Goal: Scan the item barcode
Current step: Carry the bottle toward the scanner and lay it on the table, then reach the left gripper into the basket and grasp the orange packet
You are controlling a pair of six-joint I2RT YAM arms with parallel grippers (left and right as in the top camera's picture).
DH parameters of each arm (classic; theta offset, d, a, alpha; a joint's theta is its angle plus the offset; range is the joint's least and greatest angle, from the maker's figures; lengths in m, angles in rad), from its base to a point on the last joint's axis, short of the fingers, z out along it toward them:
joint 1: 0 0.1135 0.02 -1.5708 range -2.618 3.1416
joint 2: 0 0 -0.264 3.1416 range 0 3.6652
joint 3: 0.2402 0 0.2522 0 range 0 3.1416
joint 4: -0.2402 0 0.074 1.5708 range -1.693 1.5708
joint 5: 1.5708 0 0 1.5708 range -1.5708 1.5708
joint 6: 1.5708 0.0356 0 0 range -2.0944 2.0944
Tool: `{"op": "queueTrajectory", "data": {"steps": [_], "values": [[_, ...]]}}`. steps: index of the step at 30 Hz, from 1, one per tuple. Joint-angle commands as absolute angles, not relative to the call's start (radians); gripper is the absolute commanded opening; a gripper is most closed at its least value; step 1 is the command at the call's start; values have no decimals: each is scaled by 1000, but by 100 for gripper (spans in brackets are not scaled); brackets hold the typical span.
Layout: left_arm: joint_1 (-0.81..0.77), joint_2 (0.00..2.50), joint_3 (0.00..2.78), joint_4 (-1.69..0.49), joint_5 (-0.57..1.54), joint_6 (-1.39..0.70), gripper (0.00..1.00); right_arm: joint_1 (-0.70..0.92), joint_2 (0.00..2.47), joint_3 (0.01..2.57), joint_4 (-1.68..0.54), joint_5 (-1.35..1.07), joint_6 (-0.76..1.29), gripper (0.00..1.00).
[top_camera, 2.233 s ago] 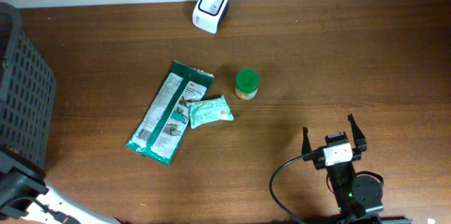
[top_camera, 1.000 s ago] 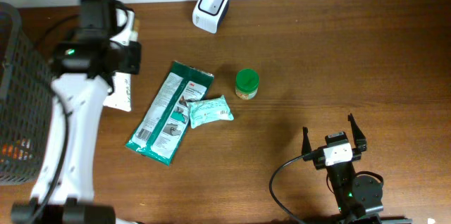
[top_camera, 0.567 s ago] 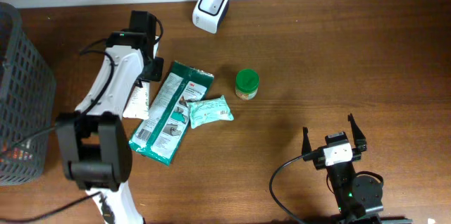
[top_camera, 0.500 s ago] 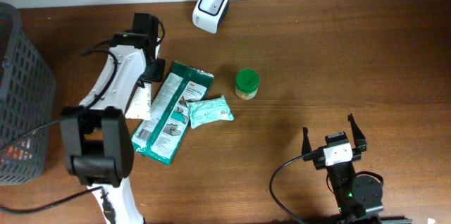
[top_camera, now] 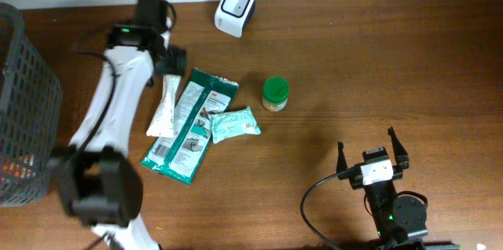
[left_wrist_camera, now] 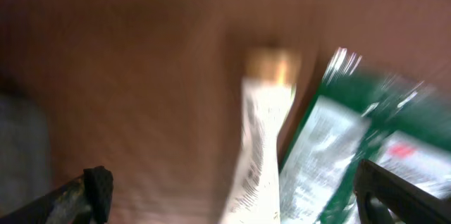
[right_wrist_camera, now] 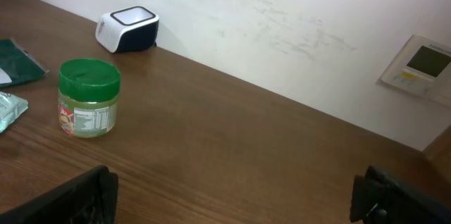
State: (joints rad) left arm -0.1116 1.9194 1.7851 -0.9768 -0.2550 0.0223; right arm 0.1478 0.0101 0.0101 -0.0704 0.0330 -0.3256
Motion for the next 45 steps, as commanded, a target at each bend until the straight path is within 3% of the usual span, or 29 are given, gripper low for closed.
{"op": "queueTrajectory", "data": {"steps": [1, 5, 10, 12, 17, 22, 38, 45], "values": [[-69, 1673, 1898, -974, -289, 87, 99, 154, 6, 6, -79, 31, -329, 99], [112, 1525, 1906, -955, -330, -14, 99, 154, 6, 6, -79, 31, -329, 99], [506, 1501, 1906, -958, -283, -209, 100, 154, 6, 6, -79, 31, -329, 99], [643, 1531, 1906, -956, -226, -251, 95, 154, 6, 6, -79, 31, -329, 99], [820, 1655, 1905, -1015, -183, -329, 84, 154, 6, 6, -79, 31, -329, 99], [854, 1856, 1899, -1088, -179, -329, 72, 154, 6, 6, -79, 31, -329, 99], [854, 2212, 1880, -1173, -183, -348, 65, 154, 6, 6, -79, 31, -329, 99], [854, 2218, 1721, -1060, -236, -351, 68, 154, 6, 6, -79, 31, -329, 99]]}}
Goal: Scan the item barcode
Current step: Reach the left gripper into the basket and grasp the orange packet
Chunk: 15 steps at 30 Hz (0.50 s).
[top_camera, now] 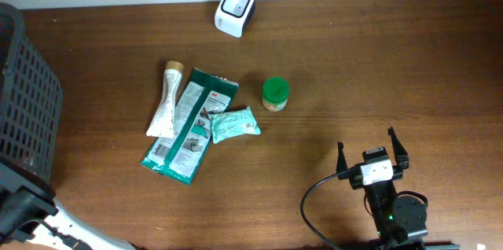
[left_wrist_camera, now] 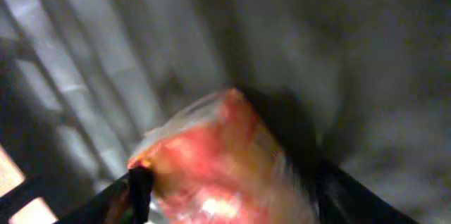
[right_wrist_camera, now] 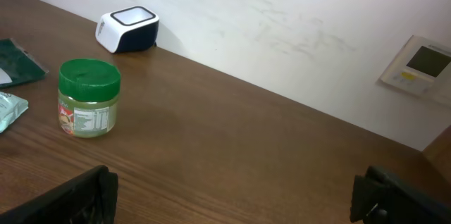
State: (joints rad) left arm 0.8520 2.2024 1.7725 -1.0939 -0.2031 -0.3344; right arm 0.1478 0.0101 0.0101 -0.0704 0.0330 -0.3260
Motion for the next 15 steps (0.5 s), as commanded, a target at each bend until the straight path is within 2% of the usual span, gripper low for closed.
{"op": "queueTrajectory", "data": {"steps": [1, 3, 6, 7, 8, 12, 15], "values": [[854, 2218, 1704, -1034, -235, -351, 68, 154, 6, 6, -79, 31, -329, 99], [854, 2218, 1688, -1004, -232, -351, 68, 154, 6, 6, -79, 31, -329, 99], [854, 2218, 1687, -994, -232, -351, 55, 154, 6, 6, -79, 31, -329, 99], [854, 2218, 1687, -995, -232, -351, 37, 154, 6, 6, -79, 31, -329, 99], [854, 2218, 1687, -995, -232, -351, 25, 154, 6, 6, -79, 31, -329, 99], [854, 2218, 1689, -995, -232, -351, 0, 154, 6, 6, -79, 31, -329, 99], [854, 2217, 1715, -1012, -213, -351, 0, 154, 6, 6, -79, 31, -329, 98]]}}
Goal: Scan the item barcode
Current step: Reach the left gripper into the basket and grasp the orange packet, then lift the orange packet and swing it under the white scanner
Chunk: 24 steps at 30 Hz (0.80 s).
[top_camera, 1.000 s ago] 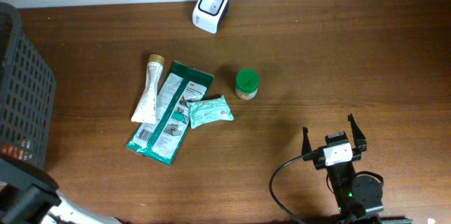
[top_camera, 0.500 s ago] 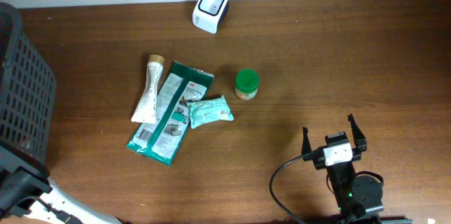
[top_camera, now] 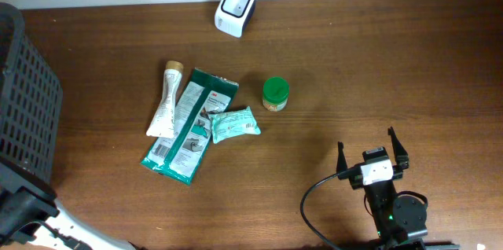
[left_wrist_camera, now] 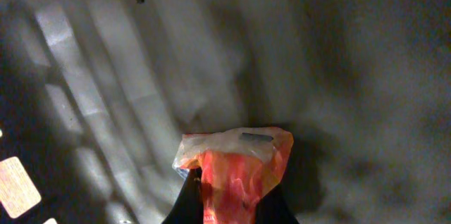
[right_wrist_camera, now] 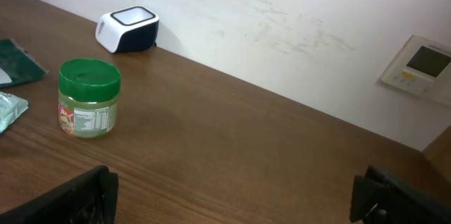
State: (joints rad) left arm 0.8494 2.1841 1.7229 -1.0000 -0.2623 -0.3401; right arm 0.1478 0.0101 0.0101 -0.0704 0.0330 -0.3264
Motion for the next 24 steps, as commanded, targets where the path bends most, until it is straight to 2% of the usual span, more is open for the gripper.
{"op": "queueTrajectory", "data": {"steps": [1, 5, 13, 16, 24], "values": [[854, 2215, 1734, -1025, -207, -351, 0, 154, 6, 6, -79, 31, -329, 99], [854, 2194, 1942, -1142, -194, -351, 0, 154, 6, 6, -79, 31, -329, 99], [787, 2072, 2553, -1405, 24, -290, 0, 154, 6, 6, -79, 31, -329, 99], [677, 2022, 2643, -1470, 36, -282, 0, 154, 6, 6, -79, 31, -329, 99], [239, 2036, 2588, -1550, 33, -229, 0, 154, 6, 6, -79, 31, -329, 99]]}}
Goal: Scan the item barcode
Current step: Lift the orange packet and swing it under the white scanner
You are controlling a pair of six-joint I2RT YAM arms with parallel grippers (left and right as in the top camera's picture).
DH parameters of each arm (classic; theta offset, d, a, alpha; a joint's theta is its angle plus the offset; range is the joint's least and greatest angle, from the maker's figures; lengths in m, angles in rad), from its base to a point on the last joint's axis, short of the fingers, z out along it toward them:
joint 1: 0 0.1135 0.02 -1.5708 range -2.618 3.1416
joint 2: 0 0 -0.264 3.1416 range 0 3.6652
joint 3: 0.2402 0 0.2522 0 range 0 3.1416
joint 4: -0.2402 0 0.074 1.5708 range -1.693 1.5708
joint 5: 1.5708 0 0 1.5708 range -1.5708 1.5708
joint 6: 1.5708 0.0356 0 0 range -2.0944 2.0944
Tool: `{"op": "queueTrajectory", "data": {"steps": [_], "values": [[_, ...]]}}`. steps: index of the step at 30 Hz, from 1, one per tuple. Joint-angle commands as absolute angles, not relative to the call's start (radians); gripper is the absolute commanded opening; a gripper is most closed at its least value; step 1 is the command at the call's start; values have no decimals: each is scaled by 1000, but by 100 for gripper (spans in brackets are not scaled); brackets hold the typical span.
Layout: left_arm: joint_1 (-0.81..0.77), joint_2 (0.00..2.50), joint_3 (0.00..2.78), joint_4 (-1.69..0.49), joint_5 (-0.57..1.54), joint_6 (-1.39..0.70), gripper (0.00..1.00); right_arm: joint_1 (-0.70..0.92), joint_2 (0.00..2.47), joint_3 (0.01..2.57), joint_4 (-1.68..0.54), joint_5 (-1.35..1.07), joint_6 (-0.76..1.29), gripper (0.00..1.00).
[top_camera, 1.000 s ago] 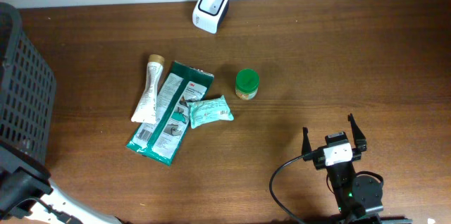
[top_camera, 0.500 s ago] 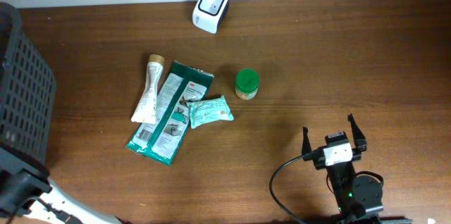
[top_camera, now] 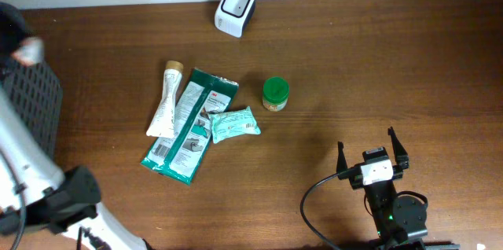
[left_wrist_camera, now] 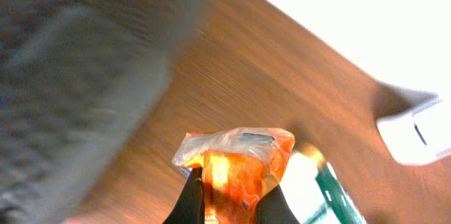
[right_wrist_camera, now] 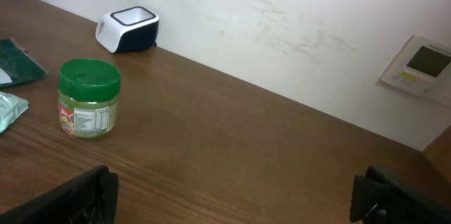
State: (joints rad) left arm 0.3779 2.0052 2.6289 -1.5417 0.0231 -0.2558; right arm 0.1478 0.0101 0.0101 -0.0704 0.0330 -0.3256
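My left gripper [left_wrist_camera: 229,197] is shut on an orange, crinkly packet [left_wrist_camera: 236,155], held in the air over the table's far left. Motion blurs this view. The white barcode scanner [top_camera: 235,9] stands at the table's back edge; it shows at the right of the left wrist view as the scanner [left_wrist_camera: 416,129] and far left in the right wrist view as the scanner [right_wrist_camera: 127,29]. My right gripper [right_wrist_camera: 236,196] rests open and empty near the front right of the table.
A dark mesh basket [top_camera: 31,104] stands at the left edge. A white tube [top_camera: 165,101], a green flat pack [top_camera: 189,124], a small wipes pack [top_camera: 234,123] and a green-lidded jar [top_camera: 275,93] lie mid-table.
My left gripper was down inside the basket, shut on the orange packet. It is now outside the basket over the table's far left, still holding the packet. The right arm has not moved.
My left gripper was open above the tube and the green pack. Then it was inside the basket, open around the orange packet, and after that shut on it. Now the packet is out of the basket, over the table.
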Motion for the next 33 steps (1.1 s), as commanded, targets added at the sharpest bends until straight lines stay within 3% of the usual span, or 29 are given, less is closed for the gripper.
{"op": "queueTrajectory", "data": {"steps": [1, 8, 15, 18, 25, 26, 29, 33], "values": [[201, 2043, 2572, -1549, 33, -229, 0, 154, 6, 6, -79, 31, -329, 99], [-87, 2113, 2307, -1431, 28, -230, 0, 154, 6, 6, -79, 31, -329, 99], [-292, 2133, 1985, -1147, 38, -230, 2, 154, 6, 6, -78, 31, -329, 99], [-337, 2133, 1899, -1045, 38, -230, 7, 154, 6, 6, -79, 31, -329, 99], [-357, 2149, 1794, -943, 34, -230, 7, 154, 6, 6, -79, 35, -329, 99], [-357, 2149, 1780, -928, 34, -230, 21, 154, 6, 6, -79, 35, -329, 99], [-357, 2149, 1766, -908, 34, -230, 87, 156, 6, 6, -78, -21, -294, 99], [-349, 2146, 1784, -913, 34, -230, 92, 156, 8, 29, -75, -127, -225, 99]]}}
